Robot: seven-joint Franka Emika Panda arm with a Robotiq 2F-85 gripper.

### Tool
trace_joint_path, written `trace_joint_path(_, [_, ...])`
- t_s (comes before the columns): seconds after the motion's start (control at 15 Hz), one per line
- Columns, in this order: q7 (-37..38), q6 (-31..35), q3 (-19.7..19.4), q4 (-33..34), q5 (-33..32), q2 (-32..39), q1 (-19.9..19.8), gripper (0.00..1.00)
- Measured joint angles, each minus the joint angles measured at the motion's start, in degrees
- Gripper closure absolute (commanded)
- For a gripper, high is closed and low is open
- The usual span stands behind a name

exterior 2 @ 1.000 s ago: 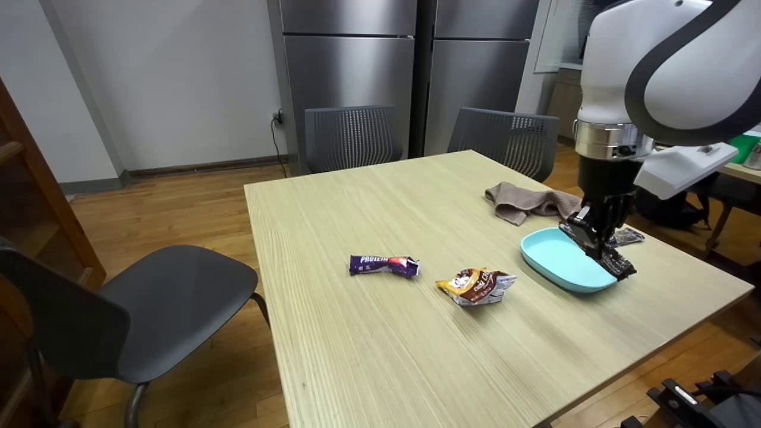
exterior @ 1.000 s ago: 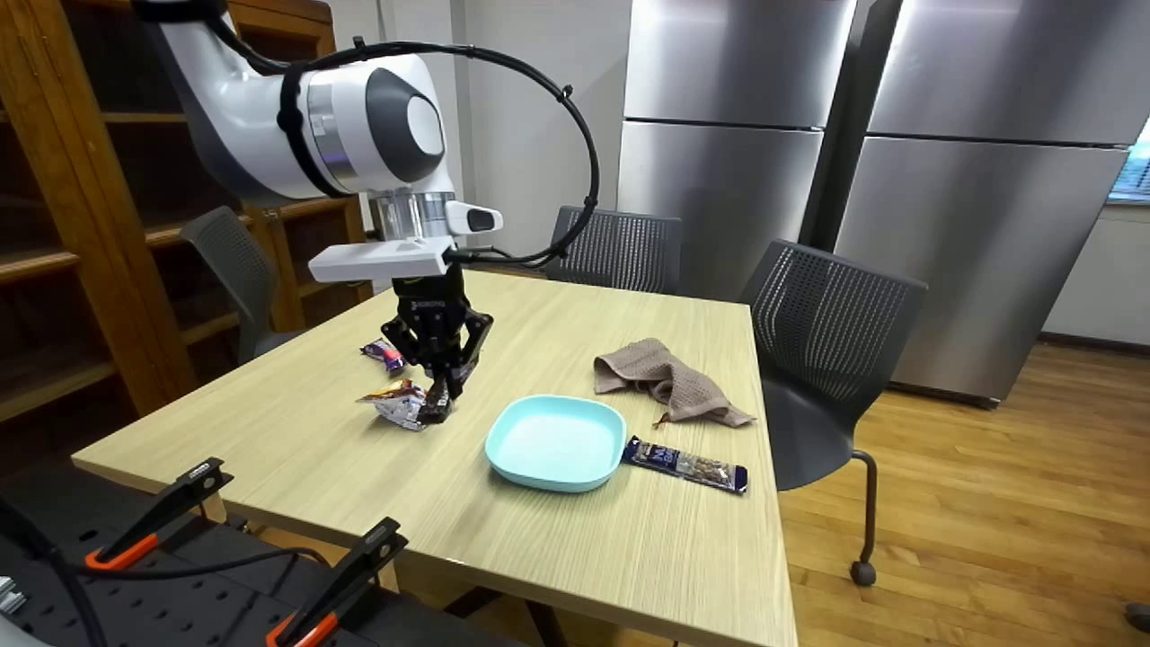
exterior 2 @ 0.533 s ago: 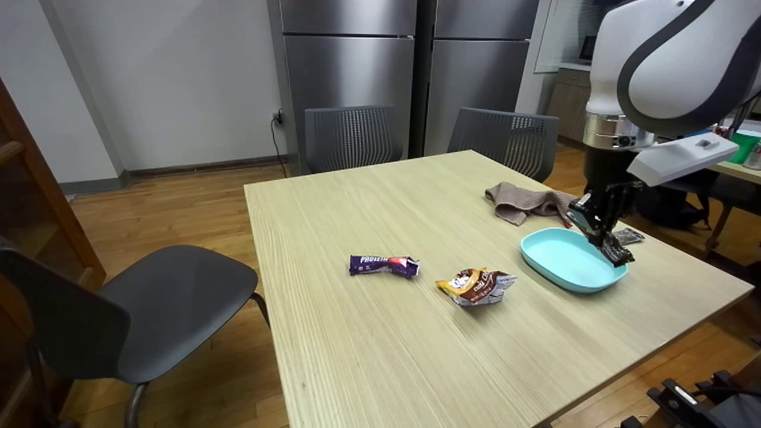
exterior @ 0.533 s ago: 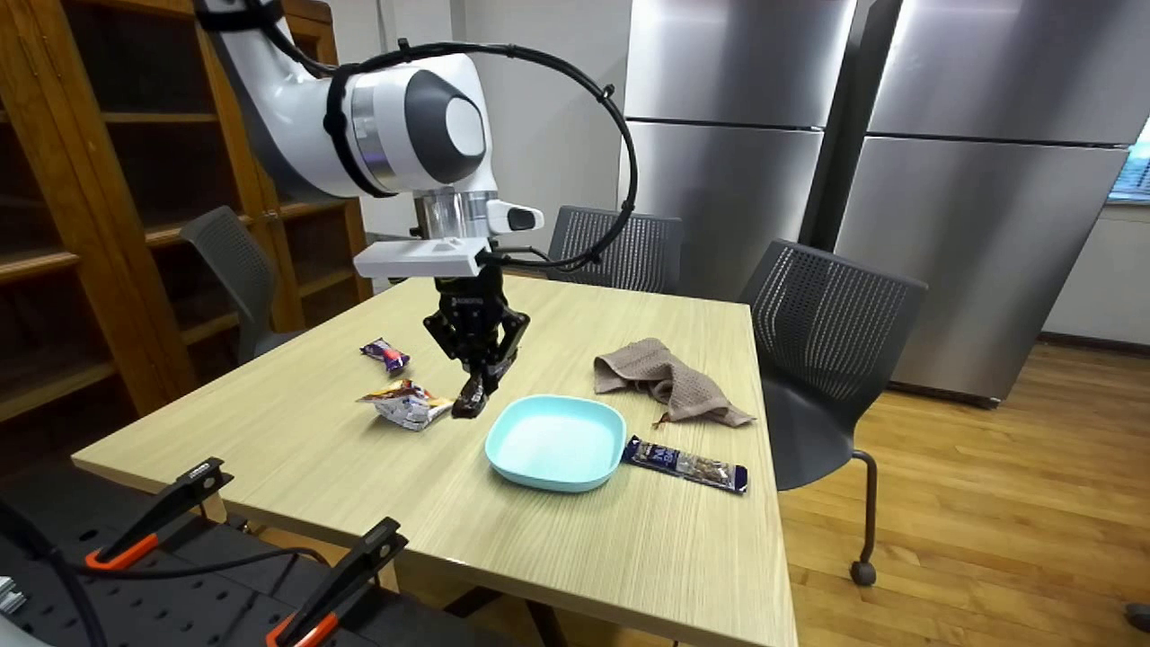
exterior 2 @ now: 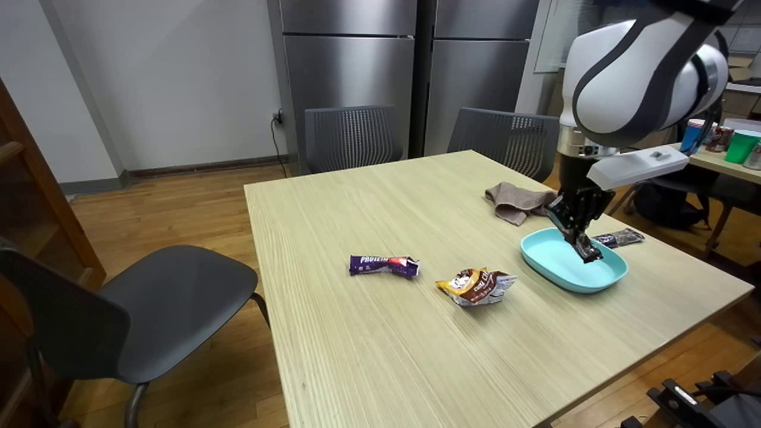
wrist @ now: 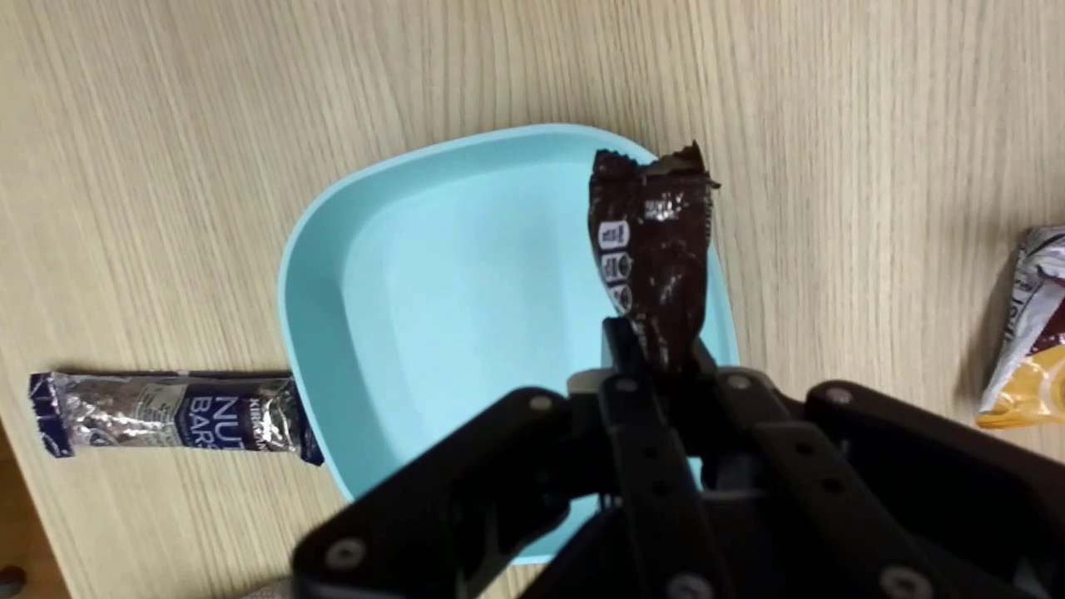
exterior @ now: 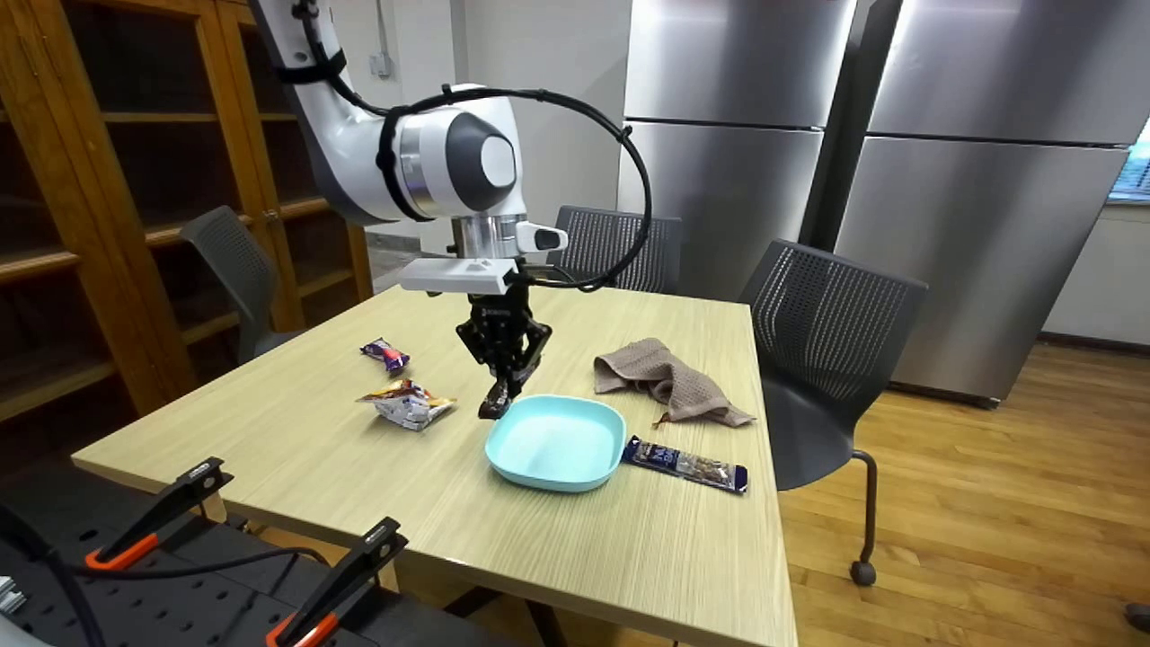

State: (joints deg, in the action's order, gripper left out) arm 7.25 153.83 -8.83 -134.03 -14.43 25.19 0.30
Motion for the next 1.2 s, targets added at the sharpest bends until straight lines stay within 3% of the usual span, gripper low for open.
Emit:
trace_joint_path(0.53, [-0.01, -0.03, 0.1, 5.67, 3.38, 8.6, 0.0, 0.97])
trace_joint_path(0.6, [-0.01, -0.03, 0.08, 5.93, 3.64, 9.19, 0.0, 0.63])
trace_joint_path(0.73, [-0.01, -0.09, 0.05, 6.28, 3.77, 9.94, 0.0, 0.56])
trace_joint_path(1.2, [0.6, -0.05, -1.07, 5.55, 3.73, 8.42, 1.76, 0.03])
